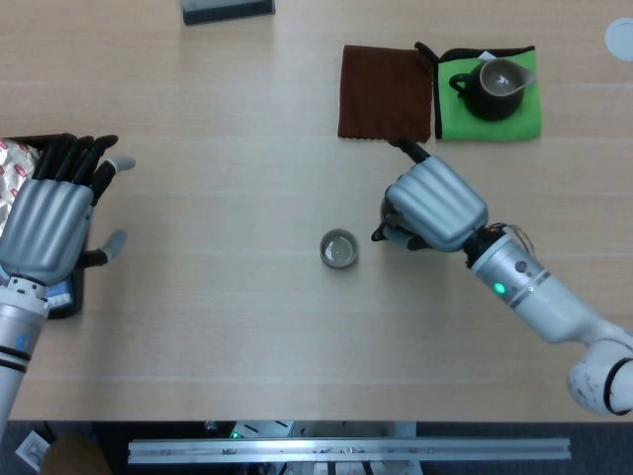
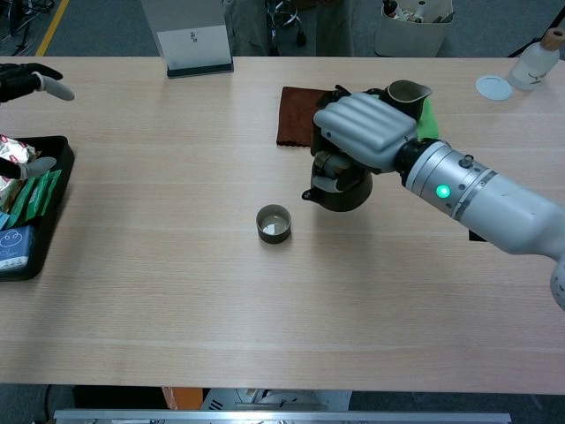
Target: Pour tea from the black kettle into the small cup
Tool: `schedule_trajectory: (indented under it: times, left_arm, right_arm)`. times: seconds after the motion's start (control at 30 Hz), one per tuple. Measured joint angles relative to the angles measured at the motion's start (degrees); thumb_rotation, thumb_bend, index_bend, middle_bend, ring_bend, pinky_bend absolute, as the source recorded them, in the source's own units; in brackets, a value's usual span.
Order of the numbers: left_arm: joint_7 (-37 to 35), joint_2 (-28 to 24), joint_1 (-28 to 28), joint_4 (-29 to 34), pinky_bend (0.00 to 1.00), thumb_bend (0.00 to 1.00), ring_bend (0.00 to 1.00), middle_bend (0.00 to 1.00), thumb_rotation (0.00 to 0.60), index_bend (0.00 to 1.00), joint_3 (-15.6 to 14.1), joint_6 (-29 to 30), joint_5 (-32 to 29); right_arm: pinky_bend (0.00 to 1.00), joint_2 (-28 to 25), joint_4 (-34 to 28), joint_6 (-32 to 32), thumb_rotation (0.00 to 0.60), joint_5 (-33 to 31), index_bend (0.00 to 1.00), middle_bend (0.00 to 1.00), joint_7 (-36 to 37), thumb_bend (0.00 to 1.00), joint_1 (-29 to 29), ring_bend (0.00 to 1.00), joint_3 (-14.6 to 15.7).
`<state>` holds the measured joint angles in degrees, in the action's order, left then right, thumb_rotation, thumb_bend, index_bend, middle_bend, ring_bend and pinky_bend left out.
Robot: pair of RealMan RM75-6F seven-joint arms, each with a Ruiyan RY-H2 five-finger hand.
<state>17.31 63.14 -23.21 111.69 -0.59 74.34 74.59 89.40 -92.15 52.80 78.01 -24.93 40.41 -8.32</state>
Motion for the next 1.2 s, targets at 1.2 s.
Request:
schedule_trajectory:
  times: [1.2]
  left_arm:
    - [-3.29, -0.47, 3.97, -0.46, 0.06, 0.27, 0.08, 0.10, 0.600, 0.20, 1.10, -0.20, 3.62]
  right_arm:
    - [0.14, 4.45, 1.30, -3.62, 0.595, -12.09, 1.00, 1.00, -17.72, 0.24, 10.69, 0.94, -0.05]
